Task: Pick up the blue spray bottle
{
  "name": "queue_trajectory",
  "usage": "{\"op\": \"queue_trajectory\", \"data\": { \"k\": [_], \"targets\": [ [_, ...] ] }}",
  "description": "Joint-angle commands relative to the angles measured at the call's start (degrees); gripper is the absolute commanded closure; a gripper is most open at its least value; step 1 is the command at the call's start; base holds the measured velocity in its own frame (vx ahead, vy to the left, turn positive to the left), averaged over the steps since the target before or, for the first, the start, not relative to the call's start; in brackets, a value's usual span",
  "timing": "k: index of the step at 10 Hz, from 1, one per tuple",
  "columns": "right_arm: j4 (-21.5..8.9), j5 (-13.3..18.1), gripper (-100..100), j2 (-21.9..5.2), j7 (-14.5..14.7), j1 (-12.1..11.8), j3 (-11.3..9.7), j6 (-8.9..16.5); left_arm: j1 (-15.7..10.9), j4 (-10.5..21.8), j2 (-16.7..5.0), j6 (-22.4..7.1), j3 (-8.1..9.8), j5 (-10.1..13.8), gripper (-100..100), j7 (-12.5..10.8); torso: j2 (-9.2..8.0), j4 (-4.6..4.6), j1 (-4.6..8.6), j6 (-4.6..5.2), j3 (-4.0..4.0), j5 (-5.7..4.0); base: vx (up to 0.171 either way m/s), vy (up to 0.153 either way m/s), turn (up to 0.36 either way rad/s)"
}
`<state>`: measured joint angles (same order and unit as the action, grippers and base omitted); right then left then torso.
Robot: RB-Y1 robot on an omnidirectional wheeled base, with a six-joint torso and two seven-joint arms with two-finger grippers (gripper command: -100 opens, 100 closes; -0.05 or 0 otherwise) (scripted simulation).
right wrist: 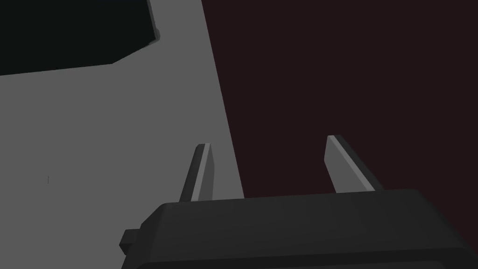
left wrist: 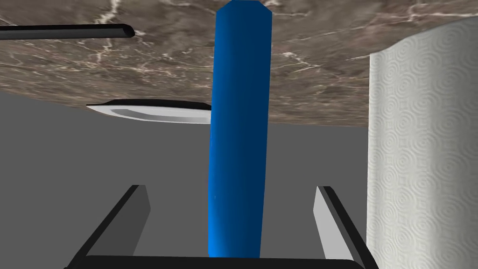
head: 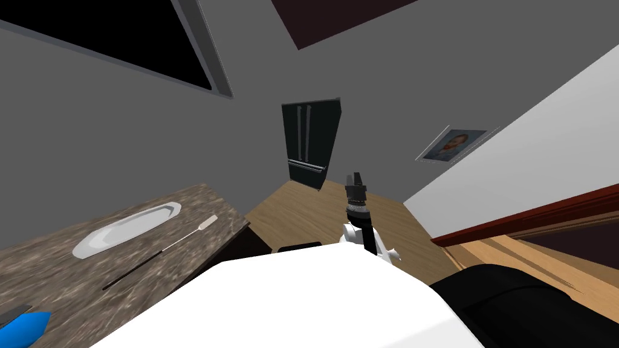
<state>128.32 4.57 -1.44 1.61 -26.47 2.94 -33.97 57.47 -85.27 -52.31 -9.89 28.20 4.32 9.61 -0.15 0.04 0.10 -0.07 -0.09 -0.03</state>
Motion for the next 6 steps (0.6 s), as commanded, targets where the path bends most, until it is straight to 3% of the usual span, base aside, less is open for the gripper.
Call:
{"op": "queue_trajectory", "data": {
  "k": [1,6],
  "targets": [
    [0.0,0.0,0,0.0,0.0,0.0,0.0,0.0,-0.4,2.9,-1.0,2.1,-0.03,1.2,-100,-0.2,0.0,0.0,0.0,0.0,0.0,0.0,-0.016,-0.046,-0.18],
    [0.0,0.0,0,0.0,0.0,0.0,0.0,0.0,-0.9,9.2,-1.8,4.3,-0.07,2.3,-100,-0.5,-0.02,0.0,0.05,0.01,-0.01,-0.01,-0.016,-0.035,-0.076]
  ]
}}
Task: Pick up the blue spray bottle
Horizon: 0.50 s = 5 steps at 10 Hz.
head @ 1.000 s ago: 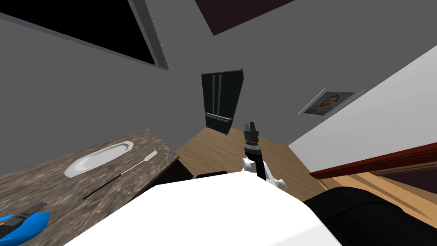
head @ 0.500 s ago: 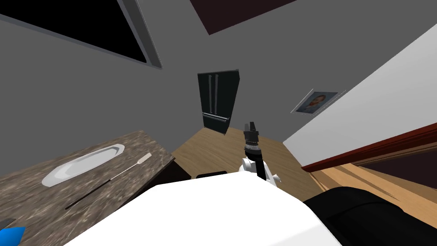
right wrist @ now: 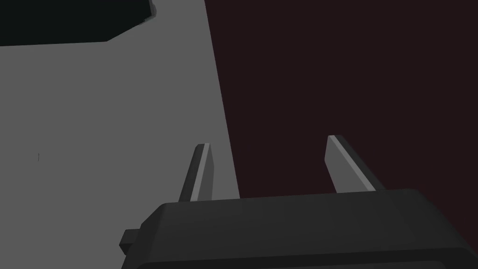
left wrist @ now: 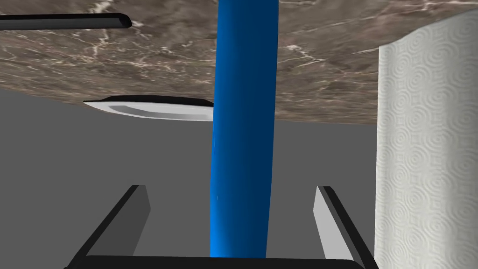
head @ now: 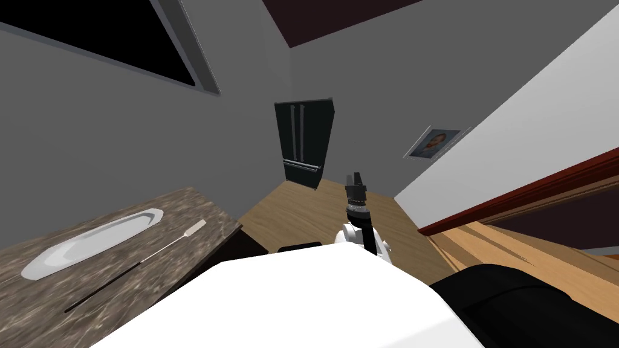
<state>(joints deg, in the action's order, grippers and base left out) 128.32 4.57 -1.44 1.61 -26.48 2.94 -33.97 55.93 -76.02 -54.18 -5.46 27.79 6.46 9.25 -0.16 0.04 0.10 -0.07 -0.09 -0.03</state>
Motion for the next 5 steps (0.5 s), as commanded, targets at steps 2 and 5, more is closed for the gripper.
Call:
{"op": "queue_trajectory", "data": {
  "k": [2,5],
  "targets": [
    [0.0,0.0,0,0.0,0.0,0.0,0.0,0.0,0.2,4.3,-0.8,2.0,0.29,1.2,-100,-0.3,0.0,0.0,0.09,0.08,0.0,-0.02,-0.02,-0.053,-0.165],
    [0.0,0.0,0,0.0,0.0,0.0,0.0,0.0,-0.4,7.6,-1.6,4.2,0.12,2.2,-100,-0.5,-0.01,0.0,0.12,0.0,-0.01,-0.04,-0.015,-0.052,-0.093]
  ]
}}
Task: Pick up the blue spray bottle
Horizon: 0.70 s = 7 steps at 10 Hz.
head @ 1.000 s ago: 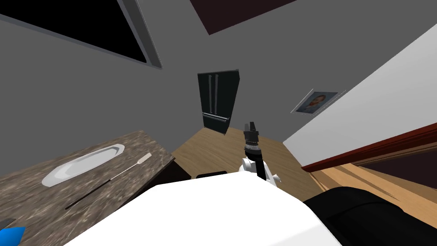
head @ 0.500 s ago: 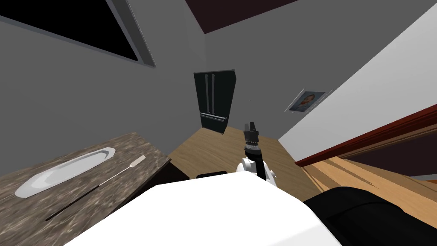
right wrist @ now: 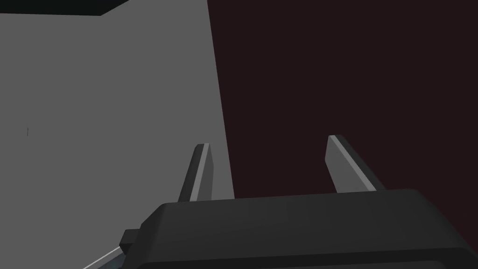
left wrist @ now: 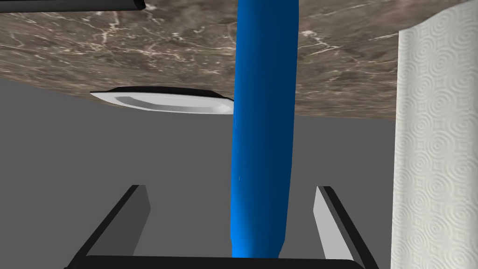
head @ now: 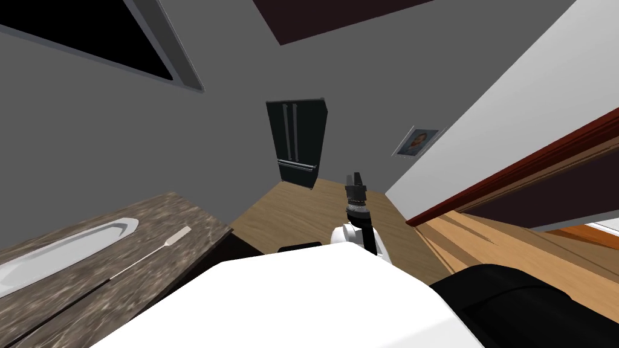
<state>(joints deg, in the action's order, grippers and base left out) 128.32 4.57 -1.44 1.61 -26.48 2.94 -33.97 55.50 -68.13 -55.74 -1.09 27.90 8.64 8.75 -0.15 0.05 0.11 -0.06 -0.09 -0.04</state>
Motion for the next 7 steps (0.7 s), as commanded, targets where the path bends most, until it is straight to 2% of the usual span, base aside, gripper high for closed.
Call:
{"op": "queue_trajectory", "data": {
  "k": [1,5,6,7],
  "targets": [
    [0.0,0.0,0,0.0,0.0,0.0,0.0,0.0,0.0,0.0,0.0,0.0,0.0,0.0,100,0.0,0.0,0.0,0.0,0.0,0.0,0.0,0.0,0.0,0.0],
    [0.0,0.0,0,0.0,0.0,0.0,0.0,0.0,0.0,0.0,0.0,-0.1,-0.01,0.0,100,0.0,0.03,0.01,-0.12,0.02,0.01,0.04,-0.001,0.0,0.0],
    [0.0,0.0,0,0.0,0.0,0.0,0.0,0.0,0.0,0.0,0.0,-0.1,-0.01,0.0,0,0.0,0.03,0.01,-0.12,0.01,0.01,0.04,0.0,0.0,0.0],
    [0.0,0.0,0,0.0,0.0,0.0,0.0,0.0,0.6,-2.9,0.8,-2.3,0.18,-0.9,100,0.2,0.03,0.01,-0.12,0.01,0.01,0.04,0.014,0.064,0.189]
  ]
}}
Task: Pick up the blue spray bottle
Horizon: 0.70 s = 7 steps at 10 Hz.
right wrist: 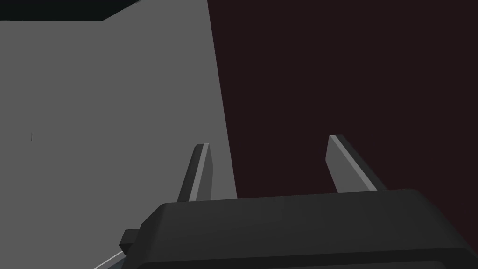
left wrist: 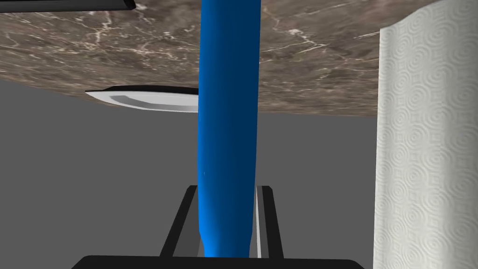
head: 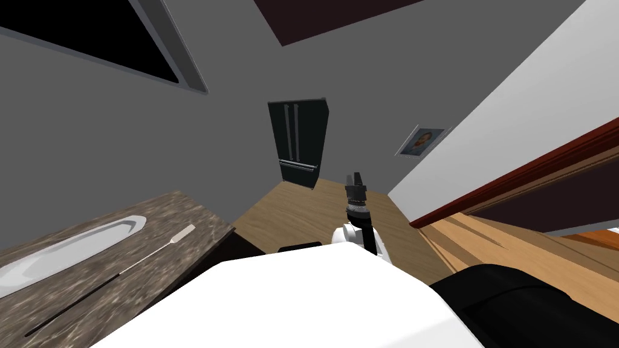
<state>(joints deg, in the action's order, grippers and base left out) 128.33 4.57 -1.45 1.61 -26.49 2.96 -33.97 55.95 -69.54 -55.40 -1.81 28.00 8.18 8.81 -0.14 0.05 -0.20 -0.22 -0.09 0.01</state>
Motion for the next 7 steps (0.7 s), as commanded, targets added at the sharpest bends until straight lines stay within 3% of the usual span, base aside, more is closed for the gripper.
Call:
{"op": "queue_trajectory", "data": {
  "k": [1,2,4,5,7],
  "targets": [
    [0.0,0.0,0,0.0,0.0,0.0,0.0,0.0,0.2,-2.1,0.4,-1.6,0.08,-0.5,100,0.1,0.0,0.0,0.0,0.0,0.0,0.0,0.016,0.07,0.147],
    [0.0,0.0,0,0.0,0.0,0.0,0.0,0.0,0.6,-4.0,1.3,-3.7,0.12,-1.6,100,0.3,0.0,0.0,-0.06,0.08,0.0,0.04,0.035,0.069,0.194],
    [0.0,0.0,0,0.0,0.0,0.0,0.0,0.0,0.6,-6.5,1.3,-3.8,0.12,-1.6,100,0.3,0.06,-0.04,-0.12,0.04,0.05,0.13,0.017,0.039,0.06],
    [0.0,0.0,0,0.0,0.0,0.0,0.0,0.0,1.1,-8.2,2.1,-5.9,0.16,-2.7,100,0.6,0.08,-0.03,-0.1,0.18,0.06,0.19,0.008,0.051,0.17],
    [0.0,0.0,0,0.0,0.0,0.0,0.0,0.0,1.1,-10.9,2.1,-5.9,0.16,-2.7,100,0.6,0.06,-0.05,-0.21,0.04,0.06,0.29,0.014,0.031,0.062]
  ]
}}
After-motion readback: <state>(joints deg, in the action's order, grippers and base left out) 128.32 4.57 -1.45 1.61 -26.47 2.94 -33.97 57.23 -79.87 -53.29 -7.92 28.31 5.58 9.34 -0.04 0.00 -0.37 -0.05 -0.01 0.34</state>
